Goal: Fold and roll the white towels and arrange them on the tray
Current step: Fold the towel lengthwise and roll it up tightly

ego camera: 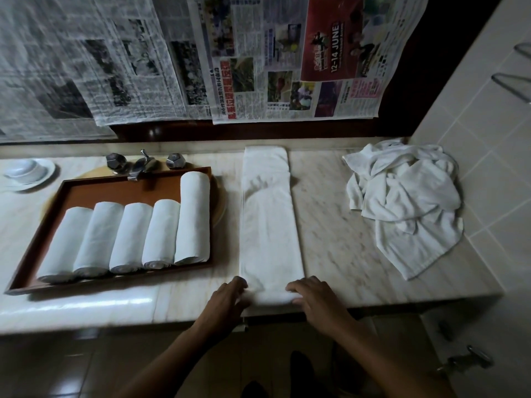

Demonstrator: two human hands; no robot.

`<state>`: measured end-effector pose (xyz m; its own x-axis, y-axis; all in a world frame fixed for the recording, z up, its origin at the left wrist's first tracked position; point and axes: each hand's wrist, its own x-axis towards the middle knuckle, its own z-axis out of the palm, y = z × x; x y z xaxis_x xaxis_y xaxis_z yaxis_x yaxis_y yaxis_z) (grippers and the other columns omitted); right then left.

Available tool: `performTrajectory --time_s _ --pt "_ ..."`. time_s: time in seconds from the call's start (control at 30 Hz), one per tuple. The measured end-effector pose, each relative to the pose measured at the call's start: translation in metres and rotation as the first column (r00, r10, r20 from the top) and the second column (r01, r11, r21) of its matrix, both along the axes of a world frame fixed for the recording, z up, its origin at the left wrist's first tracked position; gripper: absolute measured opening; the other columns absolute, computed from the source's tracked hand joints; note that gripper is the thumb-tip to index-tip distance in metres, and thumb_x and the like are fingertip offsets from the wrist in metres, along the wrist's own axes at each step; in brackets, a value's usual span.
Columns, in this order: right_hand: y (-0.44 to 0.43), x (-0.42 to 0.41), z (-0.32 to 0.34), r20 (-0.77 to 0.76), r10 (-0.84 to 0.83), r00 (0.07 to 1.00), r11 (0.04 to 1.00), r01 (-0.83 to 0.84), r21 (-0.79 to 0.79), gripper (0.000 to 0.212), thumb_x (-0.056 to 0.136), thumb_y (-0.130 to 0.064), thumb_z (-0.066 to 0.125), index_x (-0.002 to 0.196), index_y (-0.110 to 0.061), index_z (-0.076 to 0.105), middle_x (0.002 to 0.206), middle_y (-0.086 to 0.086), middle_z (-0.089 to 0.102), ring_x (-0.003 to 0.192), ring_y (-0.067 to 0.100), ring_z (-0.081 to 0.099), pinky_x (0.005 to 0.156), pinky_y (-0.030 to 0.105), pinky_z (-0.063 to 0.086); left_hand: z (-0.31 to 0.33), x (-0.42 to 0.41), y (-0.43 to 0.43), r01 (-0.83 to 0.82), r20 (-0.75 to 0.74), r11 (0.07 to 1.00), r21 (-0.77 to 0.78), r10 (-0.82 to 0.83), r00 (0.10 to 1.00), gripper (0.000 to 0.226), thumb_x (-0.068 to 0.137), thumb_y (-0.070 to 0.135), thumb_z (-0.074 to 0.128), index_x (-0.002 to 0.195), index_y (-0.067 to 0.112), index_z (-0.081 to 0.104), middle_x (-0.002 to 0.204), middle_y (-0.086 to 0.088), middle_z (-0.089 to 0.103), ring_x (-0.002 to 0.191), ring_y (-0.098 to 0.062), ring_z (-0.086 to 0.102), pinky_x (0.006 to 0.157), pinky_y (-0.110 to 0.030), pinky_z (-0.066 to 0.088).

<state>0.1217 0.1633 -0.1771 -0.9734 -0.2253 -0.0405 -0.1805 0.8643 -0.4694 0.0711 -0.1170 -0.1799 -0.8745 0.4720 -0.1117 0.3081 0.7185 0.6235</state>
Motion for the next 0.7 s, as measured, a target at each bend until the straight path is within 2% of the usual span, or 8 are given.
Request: performTrajectory --time_s 0.07,0.17,0.27,0.33,0.43,0.57,0.63,0.7 --pt "0.0 -0.001 -0.001 0.017 -0.031 0.999 0.999 0.031 -0.006 0.028 0.097 -0.014 0.06 0.118 -0.032 0.062 0.117 -0.015 0.064 0.109 0.015 0.056 0.088 0.036 0.047 0.002 -0.003 0.002 -0.04 0.043 0.998 0.037 0.039 0.998 0.011 0.096 0.022 0.068 0.103 0.02 0.06 0.097 0.006 0.064 0.086 -0.008 0.059 0.072 -0.024 0.046" --pt "-0.004 0.001 -0.007 0.018 -0.062 0.998 0.998 0.062 -0.011 0.023 0.099 -0.018 0.057 0.116 -0.03 0.066 0.118 -0.014 0.064 0.111 0.016 0.057 0.088 0.037 0.048 0.001 -0.007 0.004 -0.098 0.107 0.995 0.029 0.095 0.99 0.009 0.094 0.017 0.072 0.096 0.02 0.064 0.096 0.003 0.062 0.079 -0.003 0.057 0.066 -0.009 0.04" --pt "-0.014 0.01 -0.012 -0.096 -0.1 0.99 0.994 0.105 0.041 0.028 0.091 -0.015 0.059 0.116 -0.024 0.069 0.124 -0.007 0.063 0.113 0.021 0.058 0.089 0.039 0.052 -0.001 -0.014 0.004 -0.134 0.151 0.991 0.007 0.131 0.98 0.008 0.093 0.019 0.073 0.097 0.022 0.067 0.099 0.0 0.061 0.081 -0.005 0.057 0.067 -0.007 0.038" --pt "-0.027 0.018 -0.011 -0.192 -0.091 0.977 0.99 0.11 0.089 0.042 0.083 -0.009 0.065 0.123 -0.023 0.069 0.132 0.0 0.062 0.119 0.025 0.057 0.097 0.04 0.052 0.001 -0.019 0.004 -0.134 0.168 0.991 -0.014 0.135 0.976 0.01 0.093 0.022 0.073 0.102 0.017 0.071 0.101 -0.002 0.064 0.087 -0.013 0.059 0.069 -0.011 0.038" --pt "-0.046 0.031 -0.013 -0.257 -0.007 0.966 0.989 0.045 0.142 0.06 0.08 -0.005 0.064 0.136 -0.023 0.061 0.143 0.005 0.057 0.132 0.027 0.05 0.113 0.045 0.041 0.004 -0.025 0.005 -0.137 0.212 0.99 -0.031 0.141 0.967 0.015 0.094 0.026 0.072 0.105 0.016 0.073 0.104 -0.001 0.068 0.093 -0.015 0.061 0.074 -0.022 0.041" --pt "-0.053 0.036 -0.025 -0.199 0.015 0.98 0.963 0.039 0.266 0.084 0.073 0.002 0.068 0.151 -0.023 0.046 0.153 0.006 0.049 0.143 0.031 0.044 0.122 0.051 0.019 0.008 -0.031 0.006 -0.185 0.279 0.981 -0.05 0.192 0.941 0.009 0.093 0.031 0.072 0.096 0.022 0.072 0.09 0.006 0.069 0.084 -0.012 0.064 0.062 -0.015 0.04" --pt "-0.05 0.033 -0.028 -0.183 0.038 0.982 0.952 0.02 0.304 0.088 0.073 0.001 0.068 0.154 -0.021 0.042 0.156 0.007 0.046 0.144 0.033 0.042 0.122 0.052 0.015 0.012 -0.024 0.011 -0.235 0.161 0.972 -0.019 0.235 0.959 0.012 0.092 0.03 0.072 0.1 0.021 0.069 0.095 0.005 0.065 0.086 -0.013 0.063 0.067 -0.02 0.044" --pt "-0.049 0.031 -0.03 -0.178 0.067 0.982 0.944 -0.005 0.329 0.085 0.076 -0.001 0.064 0.156 -0.02 0.041 0.157 0.009 0.045 0.145 0.035 0.042 0.123 0.052 0.013 0.01 -0.01 0.018 -0.167 -0.124 0.986 -0.012 0.165 0.979 0.025 0.092 0.032 0.07 0.114 0.022 0.064 0.112 0.005 0.058 0.098 -0.014 0.057 0.079 -0.027 0.045"
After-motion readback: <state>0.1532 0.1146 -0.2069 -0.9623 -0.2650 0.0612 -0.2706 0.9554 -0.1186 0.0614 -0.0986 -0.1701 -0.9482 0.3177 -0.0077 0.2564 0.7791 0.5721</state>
